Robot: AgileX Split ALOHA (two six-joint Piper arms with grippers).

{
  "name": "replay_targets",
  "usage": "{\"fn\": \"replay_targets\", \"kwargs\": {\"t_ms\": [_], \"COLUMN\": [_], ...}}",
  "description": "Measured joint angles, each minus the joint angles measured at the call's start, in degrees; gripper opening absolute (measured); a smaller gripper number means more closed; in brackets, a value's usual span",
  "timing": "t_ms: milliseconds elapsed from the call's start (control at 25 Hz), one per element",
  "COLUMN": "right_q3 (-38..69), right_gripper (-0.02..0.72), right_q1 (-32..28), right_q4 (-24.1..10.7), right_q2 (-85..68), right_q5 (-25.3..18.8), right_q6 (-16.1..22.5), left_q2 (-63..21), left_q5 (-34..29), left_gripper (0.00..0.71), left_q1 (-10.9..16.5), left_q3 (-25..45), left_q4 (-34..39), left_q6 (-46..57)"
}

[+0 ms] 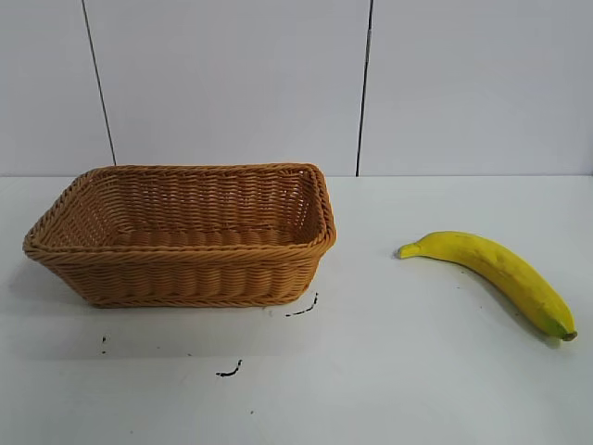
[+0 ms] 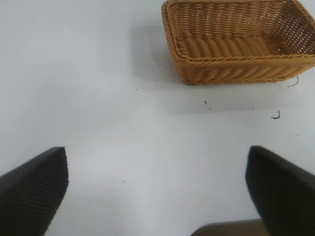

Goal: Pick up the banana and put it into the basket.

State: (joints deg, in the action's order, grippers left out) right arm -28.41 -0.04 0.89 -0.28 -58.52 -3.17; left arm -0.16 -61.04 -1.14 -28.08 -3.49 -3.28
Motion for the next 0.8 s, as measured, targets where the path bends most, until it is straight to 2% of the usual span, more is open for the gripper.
{"fn": "replay_targets", "kwargs": {"t_ms": [360,480,600,800], "right_q3": [0.0,-1.8,-5.8,-14.6], "right_gripper": [0.696,0.696,0.696,0.696], "right_q1": [0.0,0.0,0.0,0.0], "right_q4": [-0.1,-0.1,-0.1,-0.2], "right_q2": [0.0,1.2,7.5,24.1], "right_q5": [0.0,0.0,0.0,0.1], "right_q6": [0.0,1.2,2.6,2.6], "left_q2": [0.0,0.0,0.0,0.0], "left_q5": [0.0,0.0,0.0,0.0], "left_gripper": [0.695,0.695,0.695,0.695], "left_q1": [0.0,0.0,0.0,0.0], "left_q3": [0.0,0.0,0.0,0.0], "left_q4": [0.0,0.0,0.0,0.0], "left_q6": [0.0,0.0,0.0,0.0]}}
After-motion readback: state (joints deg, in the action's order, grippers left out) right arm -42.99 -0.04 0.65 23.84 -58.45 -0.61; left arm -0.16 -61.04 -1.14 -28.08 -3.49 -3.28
